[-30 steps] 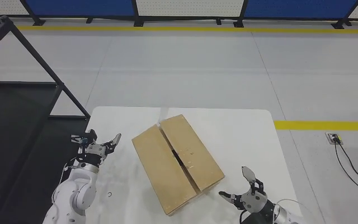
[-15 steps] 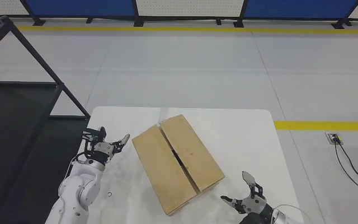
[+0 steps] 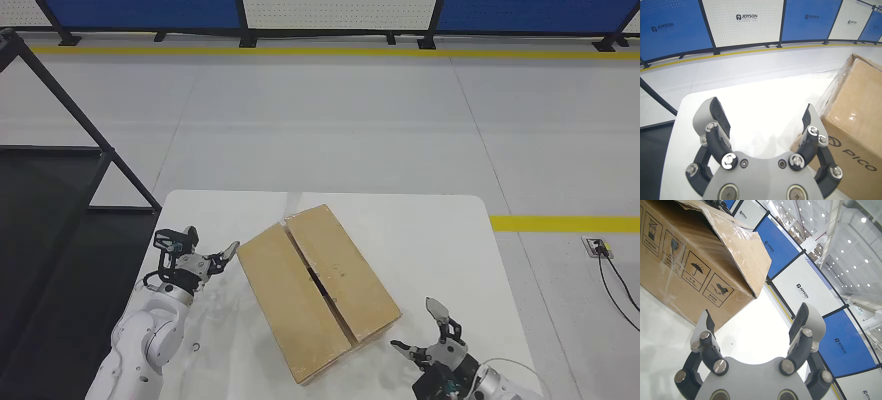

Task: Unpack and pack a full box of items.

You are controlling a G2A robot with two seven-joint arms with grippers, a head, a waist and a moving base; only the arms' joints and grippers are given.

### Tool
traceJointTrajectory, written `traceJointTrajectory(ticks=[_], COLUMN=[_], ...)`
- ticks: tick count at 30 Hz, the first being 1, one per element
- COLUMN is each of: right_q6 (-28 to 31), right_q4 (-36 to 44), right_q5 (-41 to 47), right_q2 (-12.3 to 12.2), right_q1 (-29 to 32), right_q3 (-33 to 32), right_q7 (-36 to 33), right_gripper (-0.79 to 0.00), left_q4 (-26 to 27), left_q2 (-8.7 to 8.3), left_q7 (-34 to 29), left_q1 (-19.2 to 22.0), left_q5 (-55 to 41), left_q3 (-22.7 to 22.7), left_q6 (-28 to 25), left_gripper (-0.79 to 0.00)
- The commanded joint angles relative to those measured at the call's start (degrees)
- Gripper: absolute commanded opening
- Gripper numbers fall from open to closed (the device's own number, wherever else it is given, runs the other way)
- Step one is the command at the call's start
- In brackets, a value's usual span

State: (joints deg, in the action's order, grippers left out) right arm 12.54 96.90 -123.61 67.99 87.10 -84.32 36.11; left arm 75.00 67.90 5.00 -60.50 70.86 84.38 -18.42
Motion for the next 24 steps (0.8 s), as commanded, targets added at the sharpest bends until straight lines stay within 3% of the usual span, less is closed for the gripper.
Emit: traceJointTrajectory(ticks=[1,13,24], right_q6=[-0.24,-1.72,-4.7], right_q4=[-0.1,0.19,-1.17], right_q5=[-0.06,0.42,4.28], right_q2=[0.0,0.2,0.48], right_q1=[-0.36,-2.96,-4.24], right_q3=[0.24,3.17,4.38], right_q7=[-1.43,-6.53,-7.24], right_gripper=[0.0,0.0,0.0], left_q4=[0.02,0.25,-0.38], left_q2=[-0.02,-0.22,-0.46], left_q7=[0.18,0.56,-0.02], left_q1=[-0.17,-1.07,-1.12], left_q5=[-0.09,-0.76,-1.01], left_q3=[0.07,0.66,1.53], left_q6=[0.08,-0.12,0.43], left_gripper=[0.0,0.0,0.0])
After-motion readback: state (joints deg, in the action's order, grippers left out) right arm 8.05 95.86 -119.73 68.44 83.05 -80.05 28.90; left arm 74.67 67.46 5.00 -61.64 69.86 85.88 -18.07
